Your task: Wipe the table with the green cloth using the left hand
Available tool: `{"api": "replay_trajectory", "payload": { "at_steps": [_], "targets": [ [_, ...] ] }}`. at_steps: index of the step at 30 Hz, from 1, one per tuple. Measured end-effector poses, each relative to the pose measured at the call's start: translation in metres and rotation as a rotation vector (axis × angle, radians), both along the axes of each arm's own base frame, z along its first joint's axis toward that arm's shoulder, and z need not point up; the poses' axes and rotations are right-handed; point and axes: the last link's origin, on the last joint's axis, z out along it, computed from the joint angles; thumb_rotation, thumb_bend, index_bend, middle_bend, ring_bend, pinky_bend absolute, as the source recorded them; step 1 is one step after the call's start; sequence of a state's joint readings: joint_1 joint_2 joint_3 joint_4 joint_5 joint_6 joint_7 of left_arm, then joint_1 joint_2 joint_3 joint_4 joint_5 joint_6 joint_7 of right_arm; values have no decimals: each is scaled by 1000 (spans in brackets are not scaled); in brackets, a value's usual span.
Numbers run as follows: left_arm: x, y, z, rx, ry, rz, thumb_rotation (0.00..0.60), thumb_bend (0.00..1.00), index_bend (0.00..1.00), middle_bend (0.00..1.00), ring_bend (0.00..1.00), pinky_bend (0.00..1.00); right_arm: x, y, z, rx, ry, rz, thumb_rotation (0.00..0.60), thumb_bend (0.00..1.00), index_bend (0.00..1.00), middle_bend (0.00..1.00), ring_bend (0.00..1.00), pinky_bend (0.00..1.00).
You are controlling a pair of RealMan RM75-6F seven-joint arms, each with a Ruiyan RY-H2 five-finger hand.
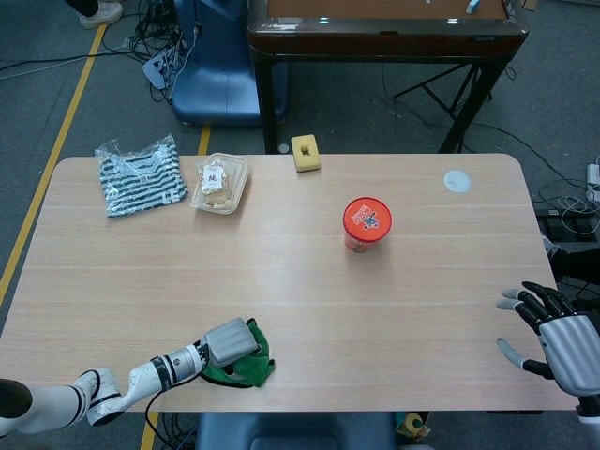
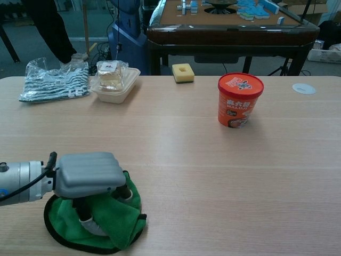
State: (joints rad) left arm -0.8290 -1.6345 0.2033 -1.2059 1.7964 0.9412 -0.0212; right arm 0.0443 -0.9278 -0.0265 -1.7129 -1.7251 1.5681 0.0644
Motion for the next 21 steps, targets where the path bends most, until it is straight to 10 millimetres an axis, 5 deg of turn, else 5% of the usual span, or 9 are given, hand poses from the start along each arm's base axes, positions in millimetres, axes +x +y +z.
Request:
{"api": "replay_trajectory", "payload": {
  "at_steps": [6,21],
  "targets": [
    [-1,6,-3,32,18,-31,600,183,643,644,653,871,-2,0,0,-2,-5,-2,600,329,345,290,164,191],
    [-31,73,21,278,113,-4,600,183,643,651,654,871,-1,1,0,-1,-7,2,600,329,346,290,164,191]
  ]
}}
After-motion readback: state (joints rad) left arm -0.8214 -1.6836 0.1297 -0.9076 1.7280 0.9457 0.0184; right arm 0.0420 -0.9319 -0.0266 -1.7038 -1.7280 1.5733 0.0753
